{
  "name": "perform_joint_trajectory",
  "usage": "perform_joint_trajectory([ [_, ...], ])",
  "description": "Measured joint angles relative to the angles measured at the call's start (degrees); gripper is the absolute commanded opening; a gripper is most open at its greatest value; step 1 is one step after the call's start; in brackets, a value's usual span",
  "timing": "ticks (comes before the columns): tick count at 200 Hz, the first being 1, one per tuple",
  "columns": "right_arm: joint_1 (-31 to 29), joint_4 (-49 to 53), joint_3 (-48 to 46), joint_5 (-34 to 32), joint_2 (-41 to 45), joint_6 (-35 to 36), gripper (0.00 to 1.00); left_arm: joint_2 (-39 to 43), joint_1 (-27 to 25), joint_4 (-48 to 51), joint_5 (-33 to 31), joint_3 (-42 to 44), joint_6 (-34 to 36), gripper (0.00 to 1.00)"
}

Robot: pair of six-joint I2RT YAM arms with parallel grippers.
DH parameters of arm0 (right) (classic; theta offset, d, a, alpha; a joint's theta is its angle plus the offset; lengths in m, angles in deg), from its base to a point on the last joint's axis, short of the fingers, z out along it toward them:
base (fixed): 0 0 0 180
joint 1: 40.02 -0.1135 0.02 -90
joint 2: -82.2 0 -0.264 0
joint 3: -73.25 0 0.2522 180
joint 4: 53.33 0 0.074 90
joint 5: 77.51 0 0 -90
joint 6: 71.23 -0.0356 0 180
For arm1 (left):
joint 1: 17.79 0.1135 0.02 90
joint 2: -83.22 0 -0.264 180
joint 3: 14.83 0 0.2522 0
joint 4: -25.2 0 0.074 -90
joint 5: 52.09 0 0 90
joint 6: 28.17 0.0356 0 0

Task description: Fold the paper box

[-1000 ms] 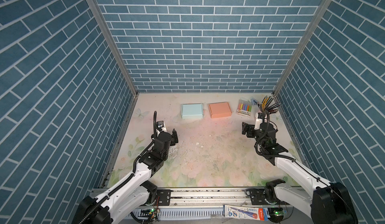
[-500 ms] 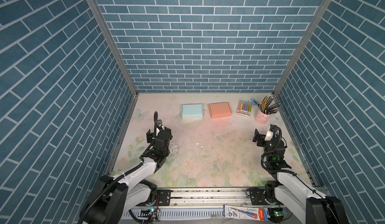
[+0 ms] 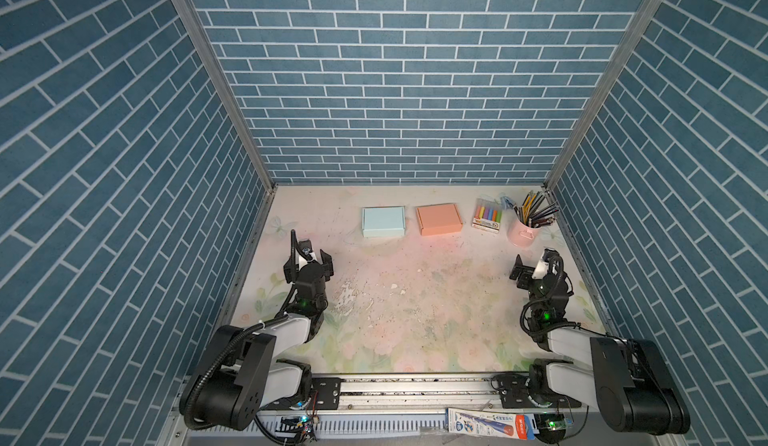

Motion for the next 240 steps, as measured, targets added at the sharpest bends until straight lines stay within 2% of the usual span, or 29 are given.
perform_joint_trajectory([
  [63,1.5,-6.9,1.7,0.1,-6.8,0.0,0.98,-4.6,0.5,-6.6,3.8,-0.6,3.1,0.88],
  [158,2.5,-11.8,3.7,2.3,-14.3,0.0,0.98,-10.9,5.6,-14.5,12.6,-0.6,2.8,0.88],
  [196,2.7,-11.9,3.8,2.4,-15.6,0.0,0.98,-13.2,8.0,-15.5,15.8,-0.6,1.5,0.88],
  [240,2.7,-9.7,7.2,2.9,-16.1,0.0,0.99,-13.2,8.1,-16.0,16.9,-0.6,1.0,0.88],
])
